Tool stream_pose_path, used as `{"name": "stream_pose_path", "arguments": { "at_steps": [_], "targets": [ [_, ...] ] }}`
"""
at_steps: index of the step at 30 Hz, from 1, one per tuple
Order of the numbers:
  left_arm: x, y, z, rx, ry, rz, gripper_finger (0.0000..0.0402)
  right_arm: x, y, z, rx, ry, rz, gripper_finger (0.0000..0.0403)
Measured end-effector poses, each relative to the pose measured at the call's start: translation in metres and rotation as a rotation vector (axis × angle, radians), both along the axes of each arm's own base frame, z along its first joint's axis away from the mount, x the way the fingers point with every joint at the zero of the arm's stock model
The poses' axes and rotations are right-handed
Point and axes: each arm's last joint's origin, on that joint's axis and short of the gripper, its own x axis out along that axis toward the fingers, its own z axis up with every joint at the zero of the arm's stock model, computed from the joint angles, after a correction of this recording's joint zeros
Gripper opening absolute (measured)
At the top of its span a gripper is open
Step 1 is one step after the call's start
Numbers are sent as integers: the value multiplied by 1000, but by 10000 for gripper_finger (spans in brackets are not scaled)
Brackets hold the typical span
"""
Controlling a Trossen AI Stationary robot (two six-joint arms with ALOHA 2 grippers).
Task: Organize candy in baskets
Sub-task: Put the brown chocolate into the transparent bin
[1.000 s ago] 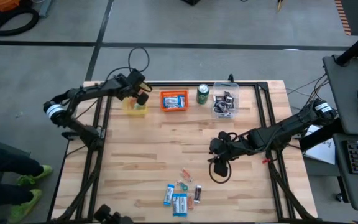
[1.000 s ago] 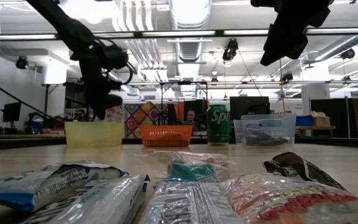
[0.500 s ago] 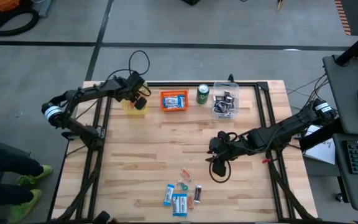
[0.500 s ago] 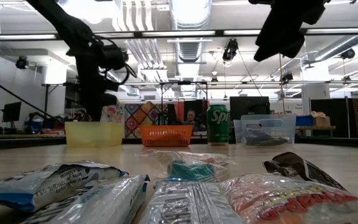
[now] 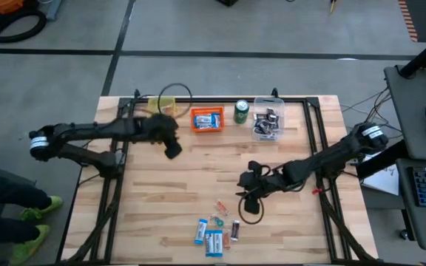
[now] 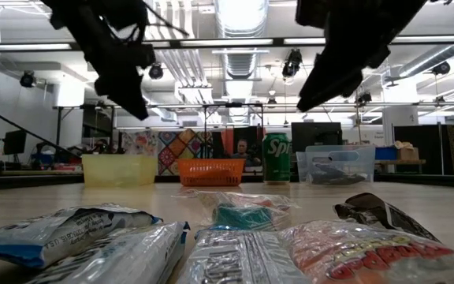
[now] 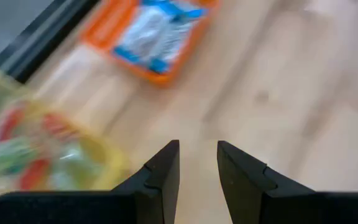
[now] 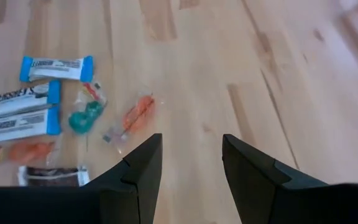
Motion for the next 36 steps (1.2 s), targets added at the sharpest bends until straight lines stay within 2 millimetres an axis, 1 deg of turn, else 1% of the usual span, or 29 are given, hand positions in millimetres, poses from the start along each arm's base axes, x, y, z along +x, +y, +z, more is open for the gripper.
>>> {"name": "stream_pose_path", "arguments": {
  "at_steps": [4,10,13,17,21,23,26,28,30,36],
  "targets": [
    [6,-36,-2,-10,-94,-121,91,14,6,-15,-21,-26,38,155],
    [12,-82,-16,-48,-199,-287,91,25,21,-34,-86,-61,151,155],
    [14,-99,-22,-80,-247,-330,91,25,30,-41,-118,-58,232,155],
    [17,-116,-22,-119,-294,-364,91,19,50,-47,-73,-38,418,155],
    [18,-127,-22,-135,-327,-401,91,12,67,-52,-36,-24,504,155],
    [21,-130,-21,-139,-344,-407,91,10,74,-52,-32,-35,525,155],
    [24,-132,-18,-140,-372,-418,91,8,81,-57,-32,-34,543,155],
    [27,-133,-16,-135,-393,-426,91,7,83,-62,-48,-19,550,155],
    [27,-133,-17,-128,-383,-432,91,11,85,-66,-67,-50,546,155],
    [31,-134,-15,-123,-407,-441,91,17,89,-78,-137,-37,570,155]
  ]
}}
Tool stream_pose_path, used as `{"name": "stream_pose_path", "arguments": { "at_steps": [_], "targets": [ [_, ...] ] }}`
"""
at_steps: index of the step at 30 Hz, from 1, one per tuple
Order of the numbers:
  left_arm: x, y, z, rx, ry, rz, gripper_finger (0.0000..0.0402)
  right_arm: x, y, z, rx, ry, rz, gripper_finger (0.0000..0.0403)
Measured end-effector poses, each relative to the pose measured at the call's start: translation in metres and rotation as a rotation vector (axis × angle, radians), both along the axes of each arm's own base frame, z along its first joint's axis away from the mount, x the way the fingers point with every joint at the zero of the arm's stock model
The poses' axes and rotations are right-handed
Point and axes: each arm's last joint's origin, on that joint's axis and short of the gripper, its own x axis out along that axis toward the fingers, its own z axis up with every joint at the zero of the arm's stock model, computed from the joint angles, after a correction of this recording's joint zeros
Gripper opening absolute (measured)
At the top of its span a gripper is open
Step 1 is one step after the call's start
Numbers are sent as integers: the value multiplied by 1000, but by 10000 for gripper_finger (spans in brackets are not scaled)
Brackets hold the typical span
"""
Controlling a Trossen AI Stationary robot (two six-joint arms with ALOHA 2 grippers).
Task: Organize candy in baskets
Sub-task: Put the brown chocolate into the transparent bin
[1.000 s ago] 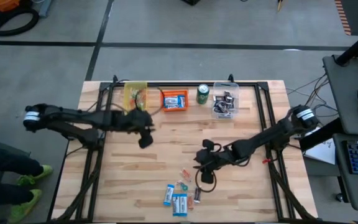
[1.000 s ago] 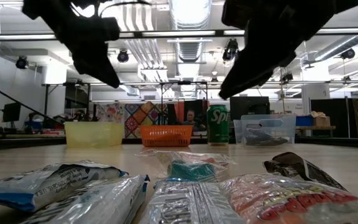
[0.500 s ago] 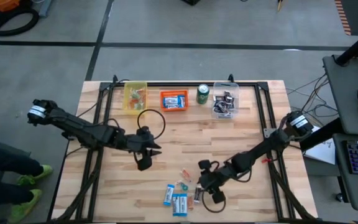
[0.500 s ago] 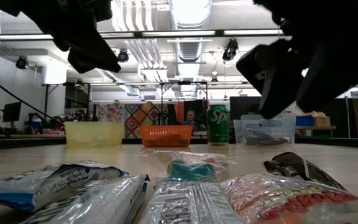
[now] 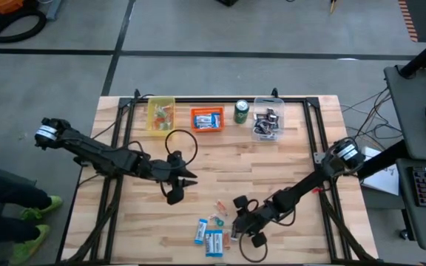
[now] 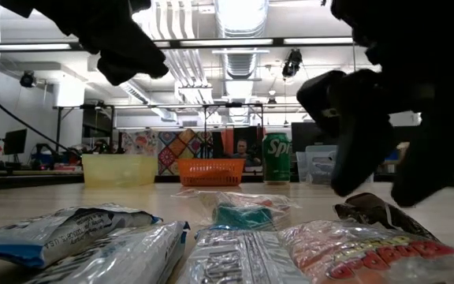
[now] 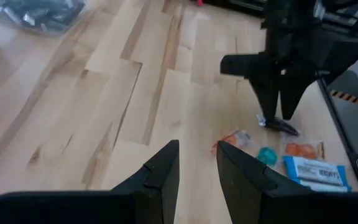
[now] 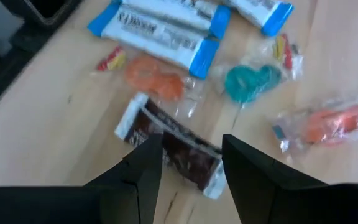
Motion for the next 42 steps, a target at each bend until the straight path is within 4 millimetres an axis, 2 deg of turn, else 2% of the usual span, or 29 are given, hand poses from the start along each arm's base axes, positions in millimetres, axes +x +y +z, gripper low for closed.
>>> {"name": "stream_pose_path", "arguments": {
  "at_steps": [9,12,18,25,30,34,38,42],
  "targets": [
    [2,-2,-4,4,13,-10,91,11,3,-10,3,13,15,145],
    [2,-3,-4,3,10,-11,91,11,1,-11,22,26,10,117],
    [3,-4,-6,6,22,-15,91,12,-1,-11,36,39,27,26],
    [3,-4,-6,5,21,-15,91,12,-3,-6,33,34,24,9],
    [2,-4,-7,3,24,-13,91,10,-13,20,25,-4,-33,9],
    [2,-4,-7,4,28,-12,91,0,-35,49,-95,-18,-172,9],
    [2,-4,-8,7,38,-12,91,-15,-69,86,-200,-54,-389,8],
    [2,-4,-8,7,38,-12,91,-33,-118,115,-269,-50,-660,8]
  ]
}}
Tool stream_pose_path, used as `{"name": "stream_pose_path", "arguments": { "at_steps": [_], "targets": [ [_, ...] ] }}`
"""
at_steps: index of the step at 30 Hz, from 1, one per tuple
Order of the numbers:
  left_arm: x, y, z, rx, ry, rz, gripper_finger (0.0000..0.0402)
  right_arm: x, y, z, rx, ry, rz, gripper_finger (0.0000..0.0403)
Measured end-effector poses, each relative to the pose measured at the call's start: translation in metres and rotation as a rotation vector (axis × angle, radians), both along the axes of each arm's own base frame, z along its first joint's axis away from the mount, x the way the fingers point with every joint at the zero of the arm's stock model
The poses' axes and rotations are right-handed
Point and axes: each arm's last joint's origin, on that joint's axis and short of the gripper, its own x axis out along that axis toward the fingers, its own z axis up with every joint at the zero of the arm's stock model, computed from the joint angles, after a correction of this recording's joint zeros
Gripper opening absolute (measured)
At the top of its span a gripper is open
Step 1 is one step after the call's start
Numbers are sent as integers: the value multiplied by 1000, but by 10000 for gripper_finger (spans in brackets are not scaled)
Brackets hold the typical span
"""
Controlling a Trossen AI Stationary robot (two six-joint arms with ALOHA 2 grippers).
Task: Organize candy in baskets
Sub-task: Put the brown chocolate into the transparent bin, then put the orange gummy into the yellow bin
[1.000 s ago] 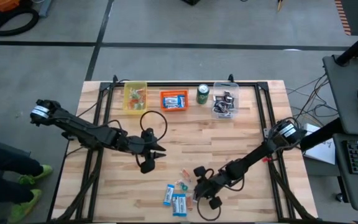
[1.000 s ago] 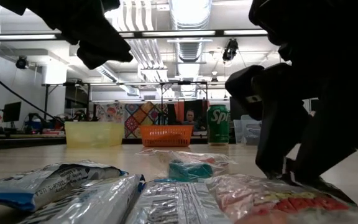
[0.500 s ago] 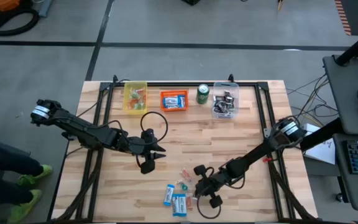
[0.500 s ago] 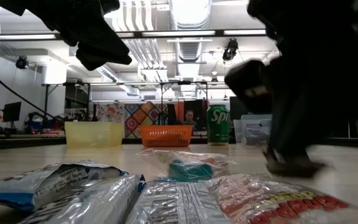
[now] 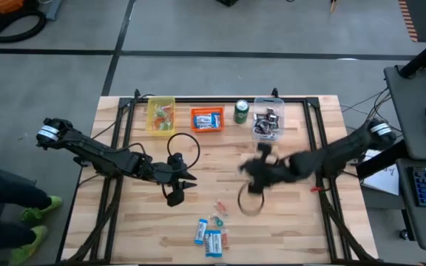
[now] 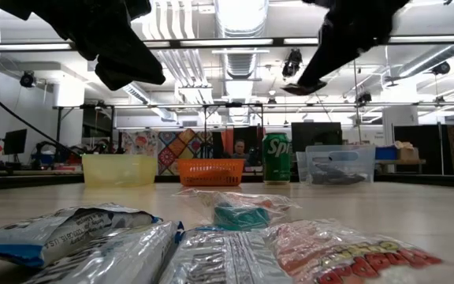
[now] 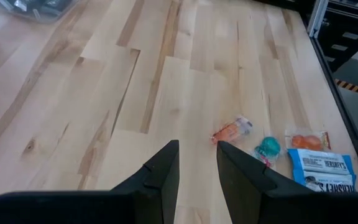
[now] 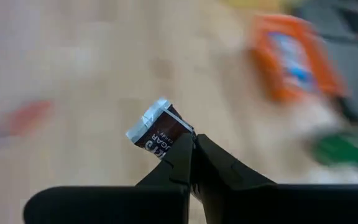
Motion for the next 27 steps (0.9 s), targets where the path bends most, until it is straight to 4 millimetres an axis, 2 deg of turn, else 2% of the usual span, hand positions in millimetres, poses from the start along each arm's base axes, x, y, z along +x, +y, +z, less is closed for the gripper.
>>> {"name": "stream_pose_path", "arguments": {
  "at_steps": [4,7,11,15,20,27],
  "targets": [
    [0,0,0,1,-1,3,91,-18,-53,19,-17,-20,-266,8],
    [0,0,1,-7,-7,8,91,-27,-91,23,-9,-31,-422,9],
    [2,0,0,-19,-12,14,91,-39,-138,19,-6,-33,-625,9],
    [3,-1,-4,-16,3,15,91,-51,-173,8,77,9,-726,9],
    [6,-2,-8,-13,14,15,91,-62,-197,-1,190,2,-769,28],
    [10,-3,-13,-14,18,11,91,-63,-201,-2,201,-4,-781,92]
  ]
}}
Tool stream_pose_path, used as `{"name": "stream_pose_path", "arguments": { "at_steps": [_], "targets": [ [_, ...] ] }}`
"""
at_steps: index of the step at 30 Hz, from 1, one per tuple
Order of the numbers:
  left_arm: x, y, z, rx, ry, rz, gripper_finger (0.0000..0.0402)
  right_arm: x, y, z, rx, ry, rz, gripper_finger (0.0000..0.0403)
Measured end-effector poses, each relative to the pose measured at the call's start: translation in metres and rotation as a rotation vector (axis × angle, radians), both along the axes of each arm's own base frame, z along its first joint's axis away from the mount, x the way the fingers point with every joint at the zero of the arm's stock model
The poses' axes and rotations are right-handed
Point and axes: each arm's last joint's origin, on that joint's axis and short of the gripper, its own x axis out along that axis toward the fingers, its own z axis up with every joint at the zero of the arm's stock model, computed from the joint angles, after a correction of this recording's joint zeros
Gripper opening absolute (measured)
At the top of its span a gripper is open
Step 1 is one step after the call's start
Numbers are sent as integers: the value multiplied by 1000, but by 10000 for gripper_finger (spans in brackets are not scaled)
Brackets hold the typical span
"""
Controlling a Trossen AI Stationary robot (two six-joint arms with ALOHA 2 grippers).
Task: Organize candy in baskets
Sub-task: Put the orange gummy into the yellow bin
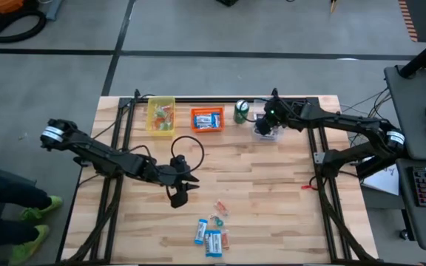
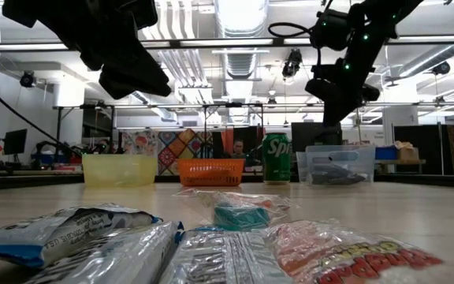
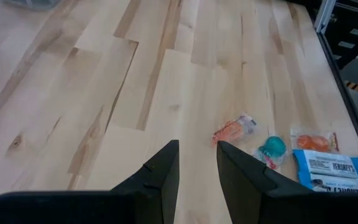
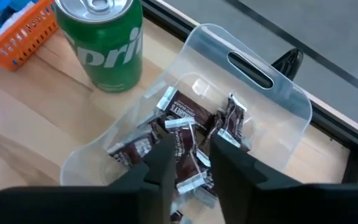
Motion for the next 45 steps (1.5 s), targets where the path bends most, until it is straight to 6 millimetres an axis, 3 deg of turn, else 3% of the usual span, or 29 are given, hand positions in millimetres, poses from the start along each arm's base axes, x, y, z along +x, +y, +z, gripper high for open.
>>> {"name": "stream_pose_path", "arguments": {
  "at_steps": [6,12,24,32,45],
  "targets": [
    [3,-2,-3,18,-3,-45,91,1,1,1,10,-24,2,144],
    [11,-11,-8,72,-54,-157,112,7,13,3,87,-87,98,167],
    [41,-28,-52,278,-128,-331,187,28,70,9,89,-129,322,166],
    [47,-30,-72,356,-100,-395,192,38,109,13,88,-200,473,165],
    [67,-29,-103,308,-253,-455,192,45,156,20,89,-319,640,166]
  ]
}}
